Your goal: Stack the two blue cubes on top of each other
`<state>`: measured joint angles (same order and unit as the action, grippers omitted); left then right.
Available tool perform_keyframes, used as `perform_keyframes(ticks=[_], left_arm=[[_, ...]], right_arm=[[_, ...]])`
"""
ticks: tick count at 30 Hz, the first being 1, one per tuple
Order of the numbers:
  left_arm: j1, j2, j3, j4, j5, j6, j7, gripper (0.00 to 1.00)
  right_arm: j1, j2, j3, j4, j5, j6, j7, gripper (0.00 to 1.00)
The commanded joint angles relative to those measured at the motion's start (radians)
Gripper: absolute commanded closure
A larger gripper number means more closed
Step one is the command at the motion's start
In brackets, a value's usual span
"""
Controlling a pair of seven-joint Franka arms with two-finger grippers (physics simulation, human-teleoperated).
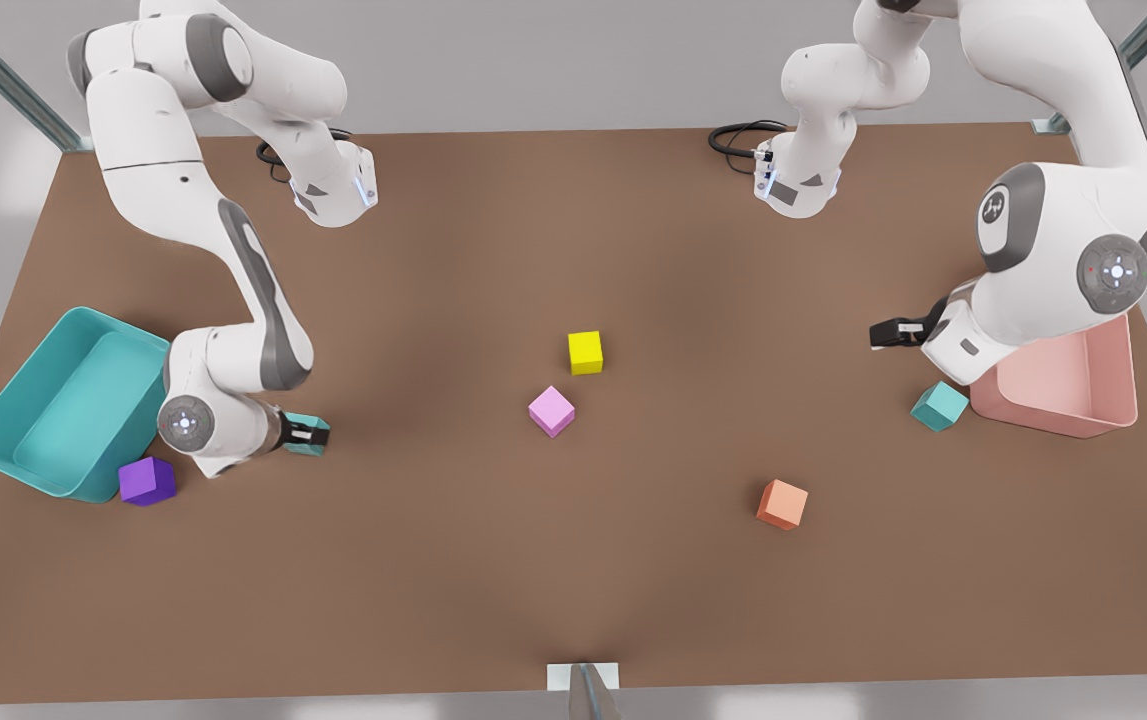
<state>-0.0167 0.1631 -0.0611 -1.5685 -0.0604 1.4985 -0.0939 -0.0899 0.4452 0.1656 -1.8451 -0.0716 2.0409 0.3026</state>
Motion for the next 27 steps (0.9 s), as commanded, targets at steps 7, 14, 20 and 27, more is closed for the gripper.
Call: perform_keyframes(ticks=[7,14,20,27], left_arm=[[0.001,0.006,0.000,0.001,0.001,-0.029,-0.003,0.00],[-0.011,0.078,-0.006,-0.005,-0.001,-0.052,-0.001,0.00],[-0.009,0.069,-0.008,0.047,0.001,-0.101,-0.001,0.00],[-0.011,0.072,-0.008,0.047,-0.001,-0.101,-0.003,0.00]], right_arm=[[-0.037,-0.016,-0.001,-0.155,0.007,0.371,0.018,0.00],[-0.048,0.021,0.000,-0.195,0.081,0.372,0.020,0.00],[-0.067,0.036,0.000,-0.214,0.081,0.364,0.001,0.00],[-0.065,0.052,0.005,-0.227,0.079,0.361,0.001,0.07]])
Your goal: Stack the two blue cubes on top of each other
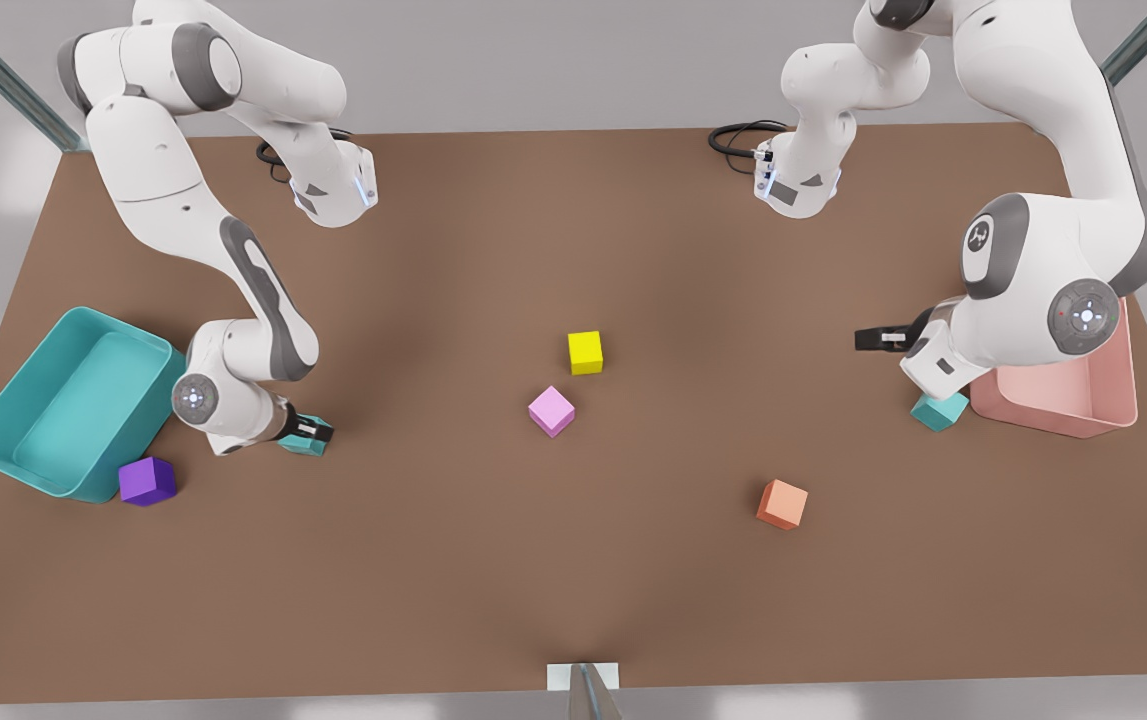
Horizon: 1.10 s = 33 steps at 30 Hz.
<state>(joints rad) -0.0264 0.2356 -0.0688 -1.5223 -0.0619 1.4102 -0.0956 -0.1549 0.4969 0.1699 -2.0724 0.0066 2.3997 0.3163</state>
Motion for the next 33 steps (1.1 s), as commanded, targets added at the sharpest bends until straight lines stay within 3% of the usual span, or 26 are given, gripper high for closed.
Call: perform_keyframes(ticks=[1,2,3,6,11,15,19,21,28,31,33], left_arm=[[0.000,-0.001,0.000,0.001,0.001,-0.013,-0.003,0.00],[0.000,-0.001,0.000,0.001,0.001,-0.013,-0.003,0.00],[0.000,-0.001,0.000,0.001,0.001,-0.013,-0.003,0.00],[0.000,-0.001,0.000,0.001,0.001,-0.013,-0.001,0.00],[0.002,0.001,0.000,0.001,0.001,-0.013,-0.001,0.00],[0.002,0.001,0.000,0.001,0.001,-0.013,-0.001,0.00],[0.000,0.001,0.000,0.001,0.001,-0.013,-0.003,0.00],[-0.006,0.001,-0.002,0.001,0.002,-0.013,-0.004,0.00],[0.011,0.066,0.012,0.001,0.014,0.119,-0.229,0.00],[-0.056,0.105,0.334,-0.179,-0.042,0.490,-0.441,0.00],[-0.053,0.159,0.389,-0.248,-0.042,0.673,-0.593,0.00]], right_arm=[[0.000,0.000,0.000,0.000,0.001,0.001,-0.025,0.22],[0.000,0.000,0.000,0.002,0.003,-0.007,-0.049,0.39],[0.000,-0.001,0.000,0.002,0.003,-0.008,-0.049,0.46],[0.000,-0.009,0.003,0.009,0.001,-0.027,-0.054,0.52],[0.026,-0.031,0.079,0.147,0.095,-0.157,-0.057,0.52],[0.331,0.135,0.079,0.506,0.168,-0.157,0.286,0.50],[0.555,0.362,0.071,0.946,0.150,-0.258,0.673,0.48],[0.650,0.443,0.066,1.080,0.122,-0.258,0.840,0.48],[0.801,0.580,0.039,1.207,0.105,-0.245,0.962,0.48],[0.816,0.614,0.031,1.220,0.107,-0.248,0.962,0.48],[0.836,0.640,0.008,1.221,0.105,-0.241,0.962,0.48]])
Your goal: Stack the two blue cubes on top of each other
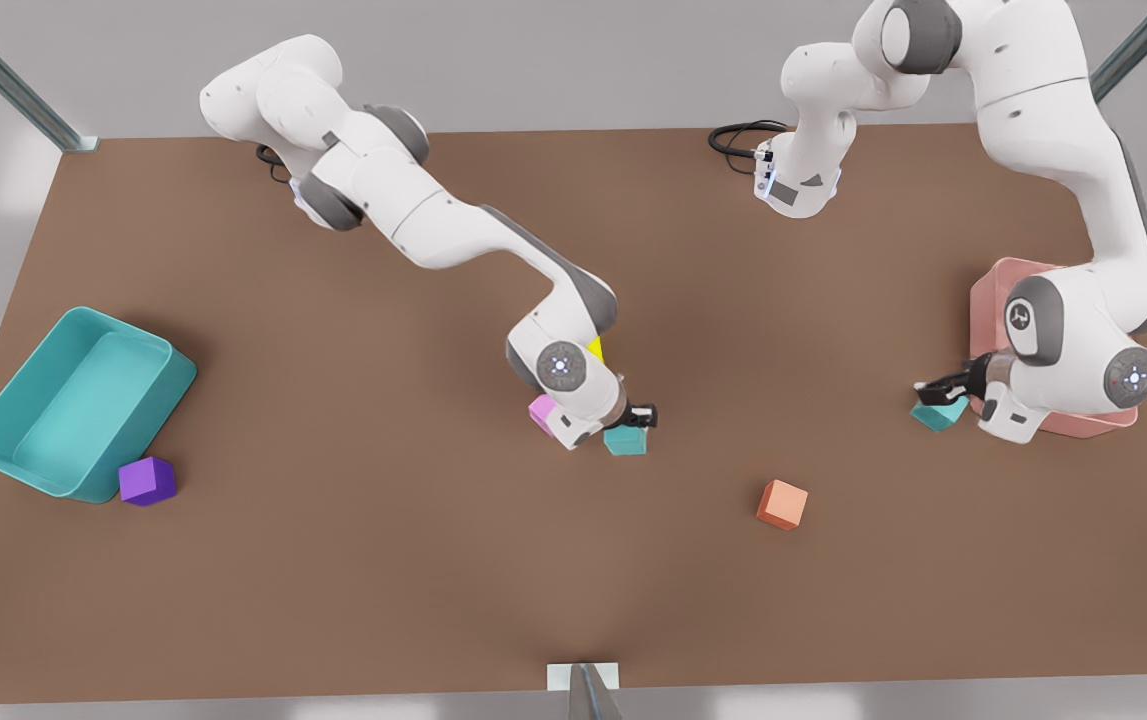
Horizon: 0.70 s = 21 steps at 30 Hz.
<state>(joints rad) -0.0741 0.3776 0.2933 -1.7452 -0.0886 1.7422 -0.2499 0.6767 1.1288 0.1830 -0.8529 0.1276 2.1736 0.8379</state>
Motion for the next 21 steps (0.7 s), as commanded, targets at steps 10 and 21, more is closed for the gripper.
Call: perform_keyframes(ticks=[10,21], left_arm=[[0.008,0.044,0.087,-0.220,-0.026,0.568,-0.437,0.00],[0.030,0.044,0.089,-0.338,-0.138,0.608,-0.305,0.00]], right_arm=[[0.018,-0.001,-0.017,-0.003,-0.014,-0.006,0.440,0.00],[-0.485,-0.702,-0.095,-0.119,-0.307,-1.087,-0.733,0.00]])
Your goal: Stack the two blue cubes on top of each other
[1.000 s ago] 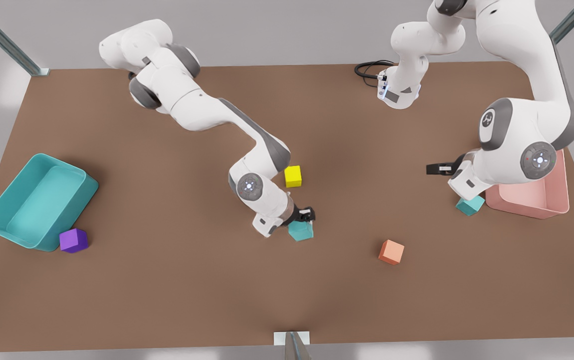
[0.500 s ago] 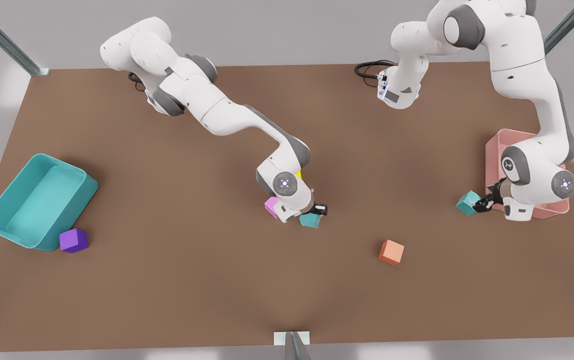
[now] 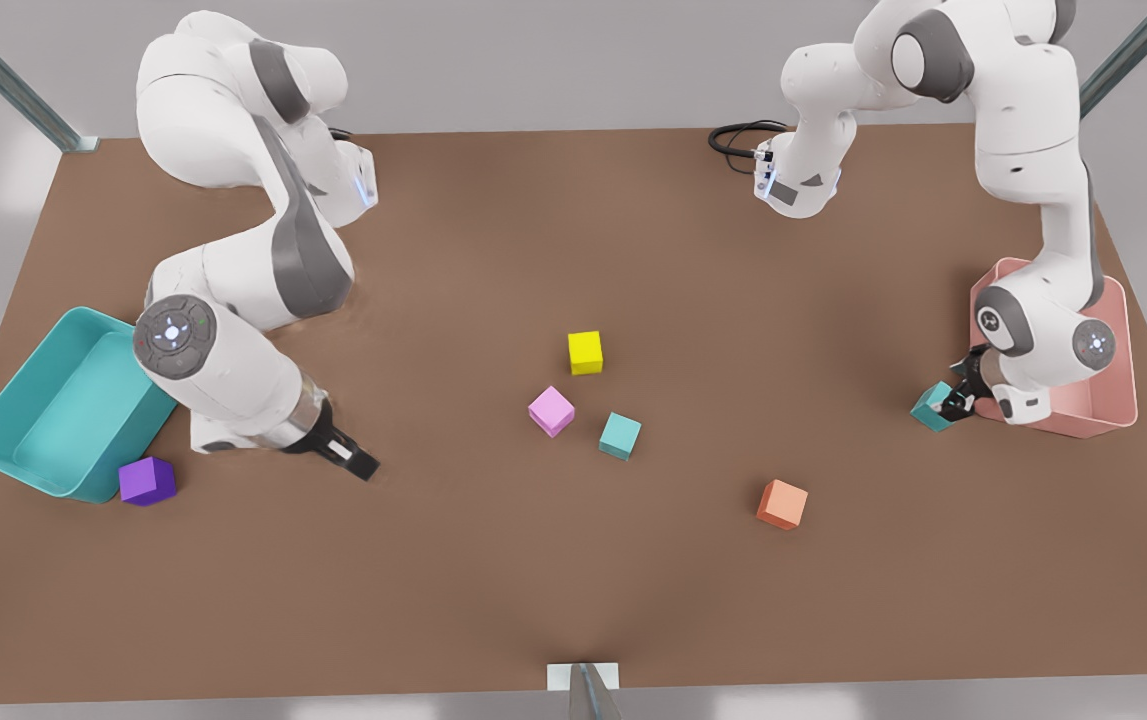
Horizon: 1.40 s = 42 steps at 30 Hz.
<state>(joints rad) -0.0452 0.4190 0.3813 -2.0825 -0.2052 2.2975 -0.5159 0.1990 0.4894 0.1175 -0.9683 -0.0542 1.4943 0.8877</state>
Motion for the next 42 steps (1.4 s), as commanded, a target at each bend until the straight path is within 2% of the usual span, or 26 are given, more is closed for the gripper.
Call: perform_keyframes(ticks=[1,2,3,5,18,19,20,21,23,28,32,33,34,38,42], left_arm=[[-0.001,0.007,-0.001,-0.002,-0.022,0.054,-0.041,0.00],[-0.001,0.010,-0.001,-0.002,-0.022,0.056,-0.033,0.00],[-0.007,0.015,-0.001,-0.002,-0.037,0.056,-0.033,0.00],[-0.012,0.024,-0.001,-0.002,-0.054,0.056,-0.033,0.00],[-0.002,0.095,-0.001,-0.002,-0.112,0.120,0.042,0.00],[-0.005,0.096,-0.001,-0.001,-0.120,0.120,0.042,0.05],[-0.005,0.098,-0.001,-0.002,-0.122,0.122,0.042,0.26],[-0.005,0.098,-0.001,-0.002,-0.122,0.120,0.040,0.40],[-0.005,0.098,-0.001,-0.002,-0.122,0.120,0.040,0.55],[-0.137,-0.023,-0.018,-0.001,-0.117,0.079,0.034,0.54],[-0.393,-0.078,-0.019,0.004,-0.112,0.079,0.016,0.54],[-0.404,-0.077,-0.101,0.038,-0.114,0.077,-0.081,0.54],[-0.432,-0.065,-0.136,0.081,-0.114,0.057,-0.151,0.54],[-0.656,0.000,-0.136,0.235,-0.112,-0.053,-0.271,0.54],[-0.743,0.133,-0.137,0.403,-0.111,-0.053,-0.490,0.50]], right_arm=[[-0.007,-0.203,-0.033,-0.165,-0.122,-0.401,-0.782,0.00],[-0.009,-0.333,-0.033,-0.256,-0.099,-0.407,-0.779,0.00],[-0.015,-0.379,-0.033,-0.283,-0.030,-0.408,-0.782,0.00],[-0.023,-0.368,-0.033,-0.331,0.016,-0.394,-0.771,0.00],[-0.016,-0.330,-0.033,-0.322,0.017,-0.390,-0.766,0.00],[-0.016,-0.330,-0.032,-0.323,0.017,-0.390,-0.766,0.00],[-0.016,-0.330,-0.032,-0.325,0.017,-0.390,-0.765,0.00],[-0.016,-0.330,-0.032,-0.326,0.019,-0.390,-0.760,0.00],[-0.015,-0.328,-0.032,-0.325,0.019,-0.390,-0.759,0.00],[-0.015,-0.321,-0.032,-0.323,0.022,-0.387,-0.759,0.00],[-0.015,-0.321,-0.032,-0.325,0.022,-0.387,-0.759,0.00],[-0.015,-0.321,-0.032,-0.325,0.022,-0.387,-0.759,0.00],[-0.015,-0.321,-0.032,-0.326,0.022,-0.387,-0.759,0.00],[-0.015,-0.321,-0.033,-0.328,0.022,-0.387,-0.759,0.00],[-0.015,-0.321,-0.041,-0.328,0.020,-0.385,-0.759,0.00]])
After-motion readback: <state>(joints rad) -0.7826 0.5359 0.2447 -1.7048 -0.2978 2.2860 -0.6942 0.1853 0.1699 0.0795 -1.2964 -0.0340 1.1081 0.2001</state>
